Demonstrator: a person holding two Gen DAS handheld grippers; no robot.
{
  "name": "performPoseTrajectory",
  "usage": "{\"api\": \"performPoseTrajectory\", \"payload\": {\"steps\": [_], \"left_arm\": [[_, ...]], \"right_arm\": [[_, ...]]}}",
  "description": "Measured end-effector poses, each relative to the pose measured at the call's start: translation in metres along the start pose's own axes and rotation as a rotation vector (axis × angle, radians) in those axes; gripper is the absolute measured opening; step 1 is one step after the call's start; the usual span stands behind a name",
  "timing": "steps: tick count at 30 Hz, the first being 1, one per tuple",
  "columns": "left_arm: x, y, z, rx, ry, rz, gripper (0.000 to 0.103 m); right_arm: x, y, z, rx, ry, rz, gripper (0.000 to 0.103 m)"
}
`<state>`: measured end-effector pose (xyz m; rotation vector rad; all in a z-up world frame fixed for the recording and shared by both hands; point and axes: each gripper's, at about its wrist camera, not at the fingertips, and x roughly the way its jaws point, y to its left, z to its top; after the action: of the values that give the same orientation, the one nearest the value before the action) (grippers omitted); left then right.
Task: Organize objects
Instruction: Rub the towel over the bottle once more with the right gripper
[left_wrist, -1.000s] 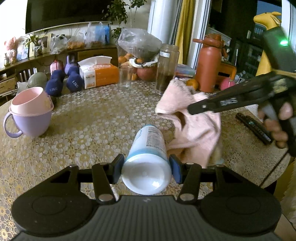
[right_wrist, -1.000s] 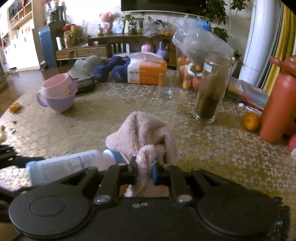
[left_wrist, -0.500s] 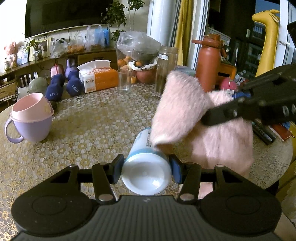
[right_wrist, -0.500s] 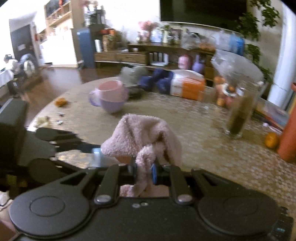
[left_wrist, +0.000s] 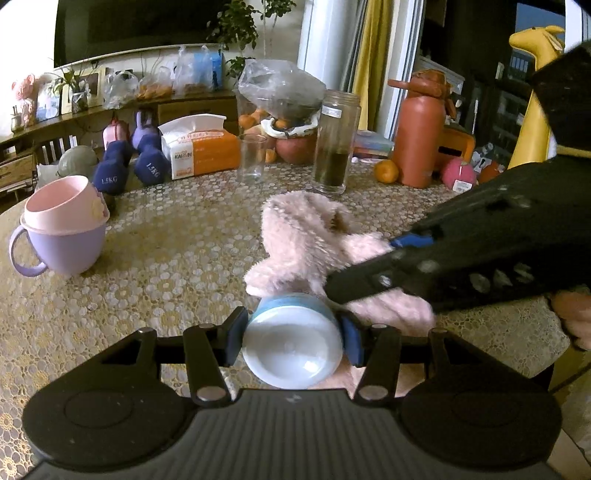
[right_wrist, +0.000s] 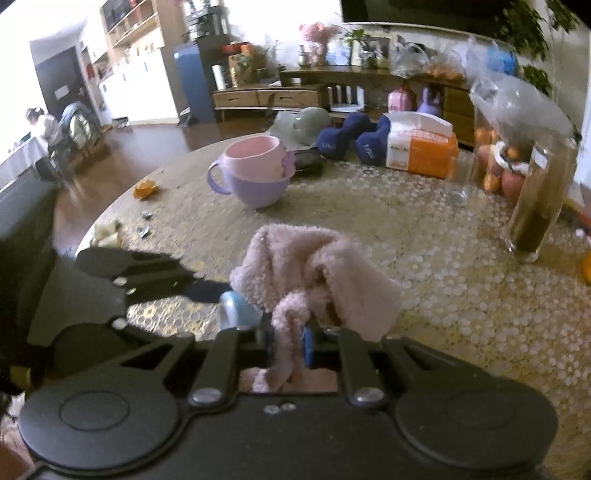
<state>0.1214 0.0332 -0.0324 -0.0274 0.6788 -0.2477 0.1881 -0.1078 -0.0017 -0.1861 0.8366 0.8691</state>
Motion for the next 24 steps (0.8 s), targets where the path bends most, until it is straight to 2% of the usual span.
{"api": "performPoseTrajectory", "payload": {"steps": [17,24], "left_arm": [[0.001,0.007,-0.005,-0.014,0.004,-0.013,0.053],[0.001,0.009,-0.004,-0.002,0.001,-0.02,0.053]], "right_arm": [[0.045,-0.06,0.01,0.206,0.005,-0.105,0.014],[0.025,-0.073,0.005,0.232,-0.036,-0.153,0.014]]}}
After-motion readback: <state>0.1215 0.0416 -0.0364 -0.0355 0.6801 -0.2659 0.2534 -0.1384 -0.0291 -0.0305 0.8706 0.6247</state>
